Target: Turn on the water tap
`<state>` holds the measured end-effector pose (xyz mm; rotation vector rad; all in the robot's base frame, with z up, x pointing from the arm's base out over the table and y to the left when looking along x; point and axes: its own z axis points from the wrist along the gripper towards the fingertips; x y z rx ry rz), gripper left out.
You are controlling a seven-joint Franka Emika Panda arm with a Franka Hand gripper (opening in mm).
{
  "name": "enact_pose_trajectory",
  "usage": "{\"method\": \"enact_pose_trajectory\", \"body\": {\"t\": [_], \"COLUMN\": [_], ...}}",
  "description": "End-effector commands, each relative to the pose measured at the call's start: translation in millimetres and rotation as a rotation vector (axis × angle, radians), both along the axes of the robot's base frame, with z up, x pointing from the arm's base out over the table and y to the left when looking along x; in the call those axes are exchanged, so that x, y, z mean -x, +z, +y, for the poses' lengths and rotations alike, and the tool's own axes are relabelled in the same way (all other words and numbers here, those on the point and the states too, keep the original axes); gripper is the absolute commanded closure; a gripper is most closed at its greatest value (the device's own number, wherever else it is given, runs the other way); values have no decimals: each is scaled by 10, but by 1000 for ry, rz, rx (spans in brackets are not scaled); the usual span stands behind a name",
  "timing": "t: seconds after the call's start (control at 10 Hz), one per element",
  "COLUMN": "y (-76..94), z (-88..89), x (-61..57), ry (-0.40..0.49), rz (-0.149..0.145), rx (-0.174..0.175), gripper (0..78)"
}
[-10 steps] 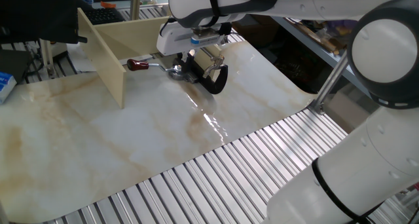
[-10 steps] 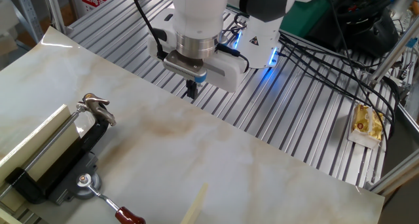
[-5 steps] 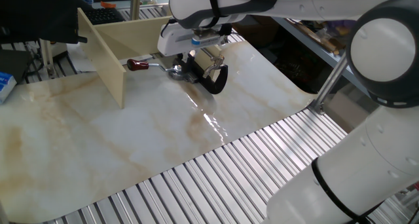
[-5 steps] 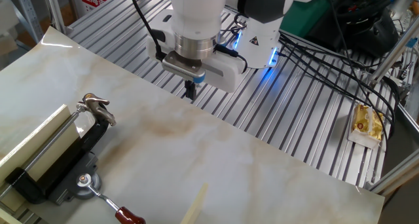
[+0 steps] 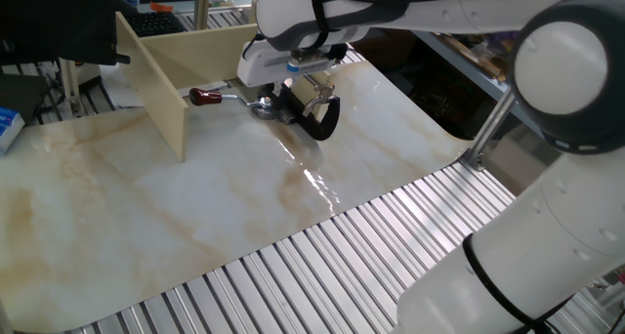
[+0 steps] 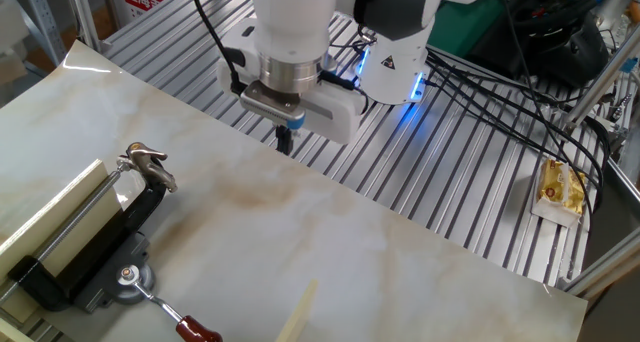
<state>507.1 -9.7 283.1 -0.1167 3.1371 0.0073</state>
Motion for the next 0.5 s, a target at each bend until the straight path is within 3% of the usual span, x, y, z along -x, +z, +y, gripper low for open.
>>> {"method": "enact_pose_trajectory", "body": {"t": [0.1, 0.5], "y": [6, 22], "z": [-58, -117], "x": [-177, -307], "ry": [-1, -19], "rz": [-9, -10], "rx": [-14, 3], "gripper": [776, 776]}}
